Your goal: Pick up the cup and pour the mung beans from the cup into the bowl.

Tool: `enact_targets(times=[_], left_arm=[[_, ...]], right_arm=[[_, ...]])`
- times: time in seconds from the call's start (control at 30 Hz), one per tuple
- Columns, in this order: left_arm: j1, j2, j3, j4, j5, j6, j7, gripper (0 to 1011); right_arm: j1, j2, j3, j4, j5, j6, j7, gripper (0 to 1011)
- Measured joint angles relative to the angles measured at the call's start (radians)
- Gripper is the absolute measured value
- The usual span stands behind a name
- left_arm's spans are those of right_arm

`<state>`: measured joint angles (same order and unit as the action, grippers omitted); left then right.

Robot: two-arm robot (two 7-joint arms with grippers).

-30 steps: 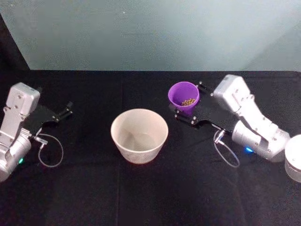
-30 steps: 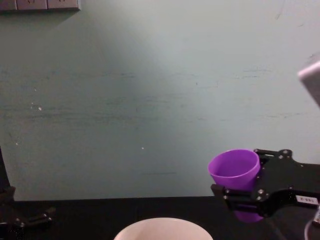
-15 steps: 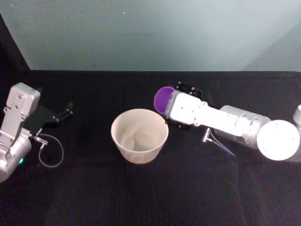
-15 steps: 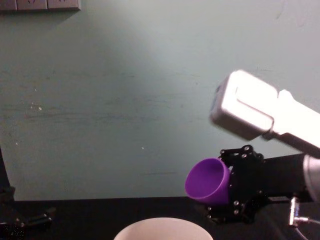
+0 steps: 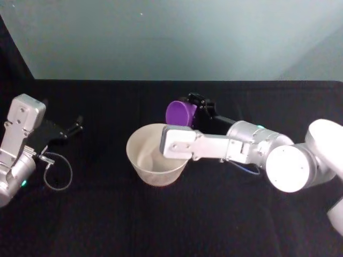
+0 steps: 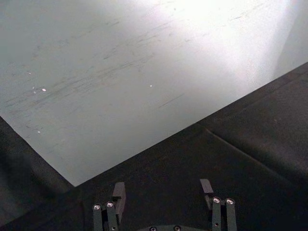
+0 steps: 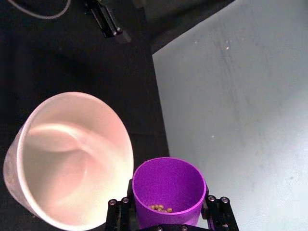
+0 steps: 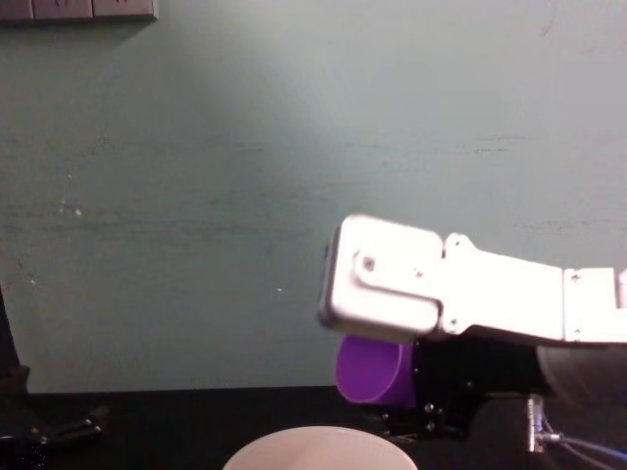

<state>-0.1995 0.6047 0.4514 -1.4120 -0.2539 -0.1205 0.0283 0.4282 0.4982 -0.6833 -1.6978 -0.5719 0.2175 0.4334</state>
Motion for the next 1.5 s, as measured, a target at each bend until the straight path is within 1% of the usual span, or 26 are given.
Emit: enact_targets(times=[0.07, 0.13, 0.17, 0.23, 0.27, 0.3, 0.4, 0.47, 0.57, 0.67, 0.77, 0.8, 0.87, 0.9, 0.97, 1.0, 1.03, 1.1, 1.13, 1.3, 1.5], left_arm=[[0.0, 0.0, 0.0, 0.0, 0.0, 0.0, 0.0, 1000], [0.0, 0.0, 0.0, 0.0, 0.0, 0.0, 0.0, 1000], [0.0, 0.0, 0.0, 0.0, 0.0, 0.0, 0.0, 1000], [0.0, 0.0, 0.0, 0.0, 0.0, 0.0, 0.0, 1000], [0.0, 0.0, 0.0, 0.0, 0.0, 0.0, 0.0, 1000], [0.0, 0.0, 0.0, 0.0, 0.0, 0.0, 0.0, 1000], [0.0, 0.0, 0.0, 0.0, 0.0, 0.0, 0.0, 1000], [0.0, 0.0, 0.0, 0.0, 0.0, 0.0, 0.0, 1000], [0.0, 0.0, 0.0, 0.0, 0.0, 0.0, 0.0, 1000], [0.0, 0.0, 0.0, 0.0, 0.0, 0.0, 0.0, 1000], [0.0, 0.0, 0.0, 0.0, 0.0, 0.0, 0.0, 1000], [0.0, 0.0, 0.0, 0.0, 0.0, 0.0, 0.0, 1000], [0.0, 0.0, 0.0, 0.0, 0.0, 0.0, 0.0, 1000], [0.0, 0.0, 0.0, 0.0, 0.0, 0.0, 0.0, 1000], [0.0, 0.0, 0.0, 0.0, 0.0, 0.0, 0.0, 1000], [0.0, 0.0, 0.0, 0.0, 0.0, 0.0, 0.0, 1000], [0.0, 0.0, 0.0, 0.0, 0.0, 0.0, 0.0, 1000], [0.0, 0.0, 0.0, 0.0, 0.0, 0.0, 0.0, 1000], [0.0, 0.0, 0.0, 0.0, 0.0, 0.0, 0.0, 1000], [0.0, 0.0, 0.0, 0.0, 0.0, 0.0, 0.0, 1000], [0.0, 0.0, 0.0, 0.0, 0.0, 0.0, 0.0, 1000]], right_arm=[[0.002, -0.003, -0.02, -0.007, -0.054, 0.005, -0.012, 732], [0.005, -0.004, -0.031, -0.009, -0.081, 0.008, -0.016, 731], [0.007, -0.006, -0.042, -0.011, -0.108, 0.011, -0.018, 731], [0.011, -0.007, -0.055, -0.012, -0.138, 0.015, -0.02, 731], [0.014, -0.008, -0.068, -0.012, -0.167, 0.019, -0.02, 731], [0.014, -0.008, -0.068, -0.012, -0.167, 0.019, -0.02, 731], [0.024, -0.012, -0.098, -0.011, -0.233, 0.028, -0.014, 731], [0.027, -0.014, -0.107, -0.009, -0.256, 0.032, -0.013, 732], [0.029, -0.02, -0.124, -0.002, -0.301, 0.035, -0.012, 732], [0.03, -0.025, -0.131, 0.004, -0.327, 0.036, -0.013, 731], [0.03, -0.031, -0.141, 0.012, -0.363, 0.037, -0.015, 731], [0.03, -0.031, -0.141, 0.012, -0.363, 0.037, -0.015, 731], [0.03, -0.035, -0.145, 0.015, -0.388, 0.037, -0.017, 732], [0.03, -0.035, -0.145, 0.015, -0.388, 0.037, -0.017, 731], [0.03, -0.038, -0.151, 0.019, -0.415, 0.037, -0.021, 732], [0.03, -0.038, -0.151, 0.019, -0.415, 0.037, -0.021, 732], [0.03, -0.039, -0.154, 0.019, -0.429, 0.036, -0.022, 731], [0.029, -0.039, -0.156, 0.019, -0.441, 0.036, -0.023, 732], [0.029, -0.04, -0.159, 0.02, -0.456, 0.036, -0.023, 732], [0.028, -0.042, -0.17, 0.02, -0.504, 0.036, -0.022, 731], [0.028, -0.046, -0.18, 0.022, -0.545, 0.032, -0.013, 731]])
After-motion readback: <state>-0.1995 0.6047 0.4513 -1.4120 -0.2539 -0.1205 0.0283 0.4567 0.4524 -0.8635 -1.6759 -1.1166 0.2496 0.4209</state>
